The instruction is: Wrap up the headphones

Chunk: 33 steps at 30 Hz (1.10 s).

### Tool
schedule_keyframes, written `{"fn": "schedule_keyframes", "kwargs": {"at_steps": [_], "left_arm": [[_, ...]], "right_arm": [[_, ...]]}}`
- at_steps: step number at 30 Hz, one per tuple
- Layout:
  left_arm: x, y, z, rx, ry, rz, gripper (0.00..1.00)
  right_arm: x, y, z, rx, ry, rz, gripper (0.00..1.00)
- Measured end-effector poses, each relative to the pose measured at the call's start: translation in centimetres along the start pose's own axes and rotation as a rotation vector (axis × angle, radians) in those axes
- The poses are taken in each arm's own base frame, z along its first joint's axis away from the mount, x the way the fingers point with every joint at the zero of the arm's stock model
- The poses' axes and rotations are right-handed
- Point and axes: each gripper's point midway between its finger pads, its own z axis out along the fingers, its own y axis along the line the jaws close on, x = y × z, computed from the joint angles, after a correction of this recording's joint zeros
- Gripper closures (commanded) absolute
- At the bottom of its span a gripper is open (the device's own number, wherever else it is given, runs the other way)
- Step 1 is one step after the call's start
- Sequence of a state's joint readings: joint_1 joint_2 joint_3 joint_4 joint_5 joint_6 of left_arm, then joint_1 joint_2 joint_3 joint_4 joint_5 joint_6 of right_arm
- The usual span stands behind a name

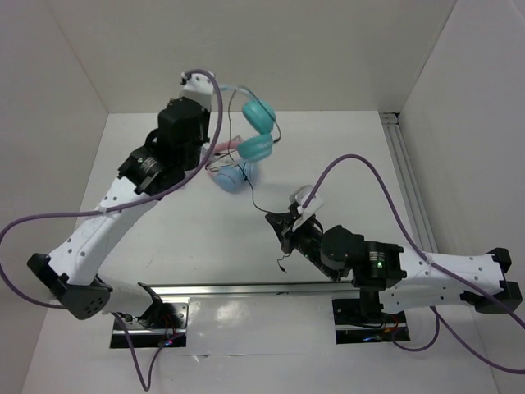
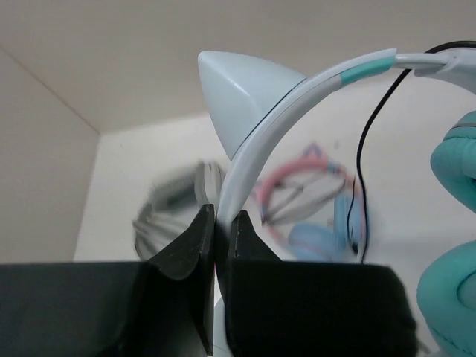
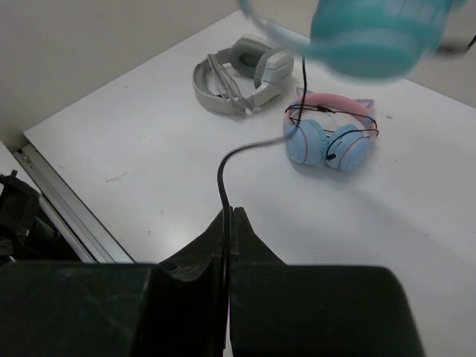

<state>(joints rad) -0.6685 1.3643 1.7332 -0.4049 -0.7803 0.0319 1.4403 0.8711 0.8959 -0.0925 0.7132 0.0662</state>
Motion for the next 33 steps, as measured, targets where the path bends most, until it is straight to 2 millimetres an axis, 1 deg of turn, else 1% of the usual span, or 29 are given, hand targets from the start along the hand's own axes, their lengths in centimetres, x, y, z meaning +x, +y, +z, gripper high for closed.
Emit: {"fn": "schedule_keyframes", "kwargs": {"at_steps": [1, 3, 4, 5, 7, 9, 12, 16, 20, 27, 30, 33], "left_arm": [[2.5, -0.7, 0.5, 0.026, 0.062, 0.019, 1.00], [8.8, -1.7, 1.4, 0.070, 0.223, 0.068, 1.00], [11.1, -1.9, 1.6, 0.086, 0.288, 0.078, 1.00], [13.0, -1.9, 1.6, 0.097, 0.343, 0.079, 1.00], [15.2, -1.0, 1.6, 0.093, 0.418, 0.048, 1.00], [15.7, 0.5, 2.1, 0.052, 0.442, -0.020, 1.00], [15.6, 2.5, 2.9, -0.020, 0.439, -0.122, 1.00], [16.0, 4.2, 3.5, -0.076, 0.451, -0.227, 1.00], [15.9, 4.4, 3.5, -0.103, 0.447, -0.299, 1.00], [15.8, 4.4, 3.2, -0.148, 0.435, -0.357, 1.00], [16.4, 4.2, 2.9, -0.163, 0.444, -0.343, 1.00], [17.3, 3.8, 2.5, -0.175, 0.456, -0.278, 1.00]], "right_arm": [[-0.1, 0.0, 0.0, 0.000, 0.000, 0.000, 1.00], [-0.5, 0.1, 0.0, -0.003, -0.003, 0.003, 1.00], [-0.8, 0.2, 0.0, -0.007, -0.009, 0.008, 1.00], [-1.1, 0.3, 0.0, -0.014, -0.014, 0.013, 1.00], [-1.4, 0.6, 0.0, -0.024, -0.018, 0.017, 1.00], [-1.4, 1.0, 0.3, -0.037, -0.014, 0.014, 1.00], [-0.3, 2.4, 0.9, -0.074, 0.018, -0.008, 1.00], [1.2, 4.1, 1.5, -0.133, 0.059, -0.035, 1.00], [1.8, 6.4, 1.8, -0.201, 0.085, -0.048, 1.00], [1.8, 11.8, 1.3, -0.329, 0.101, -0.079, 1.00], [1.2, 12.8, 1.2, -0.343, 0.093, -0.083, 1.00], [0.2, 12.4, 1.4, -0.316, 0.076, -0.083, 1.00]]}}
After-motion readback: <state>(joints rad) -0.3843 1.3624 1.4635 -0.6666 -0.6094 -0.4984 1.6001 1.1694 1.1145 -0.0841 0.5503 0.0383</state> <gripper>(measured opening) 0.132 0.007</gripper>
